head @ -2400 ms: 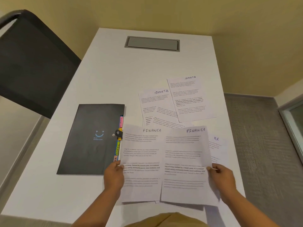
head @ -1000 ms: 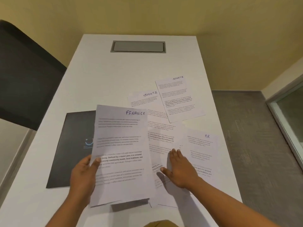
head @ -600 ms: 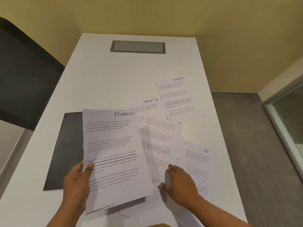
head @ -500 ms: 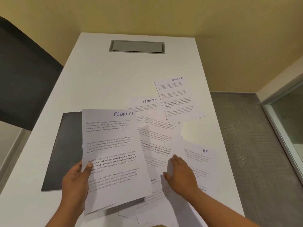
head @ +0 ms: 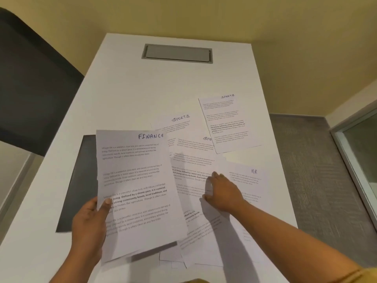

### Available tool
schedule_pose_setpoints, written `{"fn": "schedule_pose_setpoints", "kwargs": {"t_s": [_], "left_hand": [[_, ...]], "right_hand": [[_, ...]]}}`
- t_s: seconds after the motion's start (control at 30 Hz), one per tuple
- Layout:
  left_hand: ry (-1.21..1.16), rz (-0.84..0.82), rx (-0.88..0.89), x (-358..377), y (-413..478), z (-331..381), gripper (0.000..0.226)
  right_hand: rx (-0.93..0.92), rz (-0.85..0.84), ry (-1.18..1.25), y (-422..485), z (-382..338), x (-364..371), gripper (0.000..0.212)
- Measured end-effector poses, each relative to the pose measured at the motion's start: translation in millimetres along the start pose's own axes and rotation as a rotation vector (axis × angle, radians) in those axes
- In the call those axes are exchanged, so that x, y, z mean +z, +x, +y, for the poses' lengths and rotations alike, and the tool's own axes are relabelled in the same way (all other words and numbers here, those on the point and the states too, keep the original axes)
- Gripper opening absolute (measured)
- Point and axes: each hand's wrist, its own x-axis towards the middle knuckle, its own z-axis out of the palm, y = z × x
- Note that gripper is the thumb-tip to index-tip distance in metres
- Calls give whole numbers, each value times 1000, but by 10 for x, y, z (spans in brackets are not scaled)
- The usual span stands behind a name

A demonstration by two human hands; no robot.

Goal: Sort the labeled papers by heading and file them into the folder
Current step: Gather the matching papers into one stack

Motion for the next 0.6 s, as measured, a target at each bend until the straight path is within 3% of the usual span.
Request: {"fn": "schedule_pose_setpoints", "kwargs": {"t_s": [0.17, 0.23, 0.3, 0.43, 0.6], "left_hand": [[9, 53, 18, -26, 53, 91, 18], [-5, 65, 24, -13, 74, 135, 19], [-21, 76, 20, -22, 113, 154, 20], [-31, 91, 23, -31, 178, 171, 19], [-46, 101, -8, -6, 223, 184, 20]], "right_hand": [[-31, -29, -122, -79, -28, 188, 128], [-26, -42, -143, -101, -6, 271, 136], [-60, -21, -155, -117, 53, 313, 134], [-209, 88, -177, -156, 228, 500, 109], [-239, 153, -201, -164, 346, 736, 87]]}}
